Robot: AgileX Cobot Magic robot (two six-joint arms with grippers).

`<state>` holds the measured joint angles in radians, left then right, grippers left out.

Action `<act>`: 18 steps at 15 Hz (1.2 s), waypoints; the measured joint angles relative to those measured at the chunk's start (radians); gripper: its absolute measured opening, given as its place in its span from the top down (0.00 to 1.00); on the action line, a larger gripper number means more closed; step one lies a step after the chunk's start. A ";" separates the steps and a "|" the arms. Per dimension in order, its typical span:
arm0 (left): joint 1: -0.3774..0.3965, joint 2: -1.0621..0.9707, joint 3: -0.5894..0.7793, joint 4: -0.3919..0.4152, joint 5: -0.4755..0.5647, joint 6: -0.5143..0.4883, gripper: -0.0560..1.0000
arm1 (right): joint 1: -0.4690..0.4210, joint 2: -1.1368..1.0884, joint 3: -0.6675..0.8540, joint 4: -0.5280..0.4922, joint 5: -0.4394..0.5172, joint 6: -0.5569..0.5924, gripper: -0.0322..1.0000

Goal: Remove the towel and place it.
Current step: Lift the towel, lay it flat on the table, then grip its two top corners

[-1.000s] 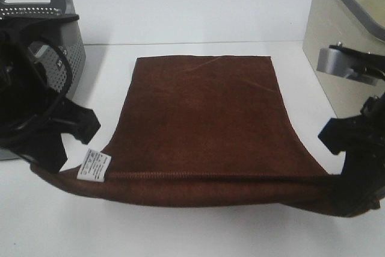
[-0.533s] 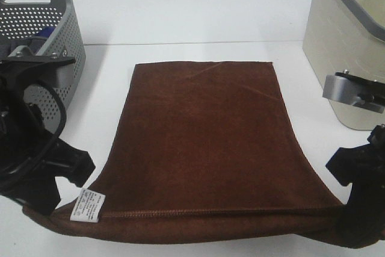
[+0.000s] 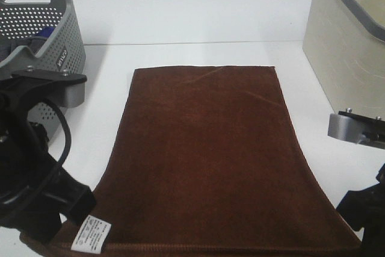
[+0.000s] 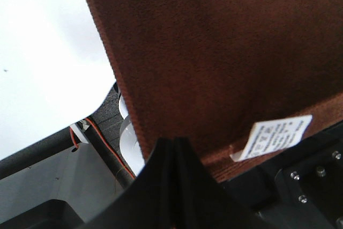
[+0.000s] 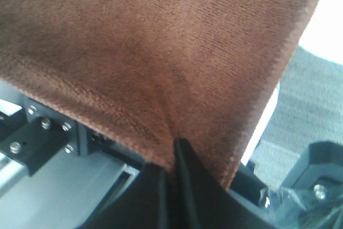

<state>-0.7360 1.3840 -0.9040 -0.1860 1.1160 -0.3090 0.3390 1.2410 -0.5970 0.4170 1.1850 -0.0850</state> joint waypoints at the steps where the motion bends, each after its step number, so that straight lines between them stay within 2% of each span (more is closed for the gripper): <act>1: -0.038 0.000 0.004 0.002 0.004 -0.015 0.95 | 0.000 -0.004 0.010 -0.005 0.004 0.000 0.96; 4: -0.072 -0.001 0.004 0.013 0.010 -0.033 0.95 | -0.002 -0.039 0.014 -0.015 0.009 -0.001 0.95; 6: -0.072 -0.007 0.004 0.035 0.033 -0.033 0.91 | -0.002 -0.065 0.014 -0.031 0.010 -0.004 0.89; 7: -0.072 -0.008 0.011 0.071 0.077 -0.033 0.83 | -0.005 -0.075 0.016 -0.079 0.018 -0.004 0.81; 8: -0.072 -0.008 0.014 0.082 0.090 -0.033 0.72 | -0.010 -0.082 0.017 -0.091 0.018 -0.004 0.70; 10: -0.072 -0.008 0.014 0.063 0.093 -0.033 0.46 | -0.010 -0.098 0.019 -0.091 0.026 -0.004 0.41; 11: -0.072 -0.008 0.014 0.059 0.093 -0.033 0.36 | -0.010 -0.099 0.019 -0.083 0.030 -0.004 0.33; 15: -0.072 -0.008 0.014 0.065 0.093 -0.038 0.33 | -0.010 -0.099 0.019 -0.072 0.031 -0.004 0.29; 18: -0.072 -0.008 0.014 0.143 0.090 -0.096 0.33 | -0.010 -0.099 0.012 -0.077 -0.028 -0.004 0.29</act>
<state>-0.8080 1.3760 -0.8900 -0.0430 1.2060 -0.4050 0.3290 1.1420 -0.5850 0.3400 1.1570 -0.0890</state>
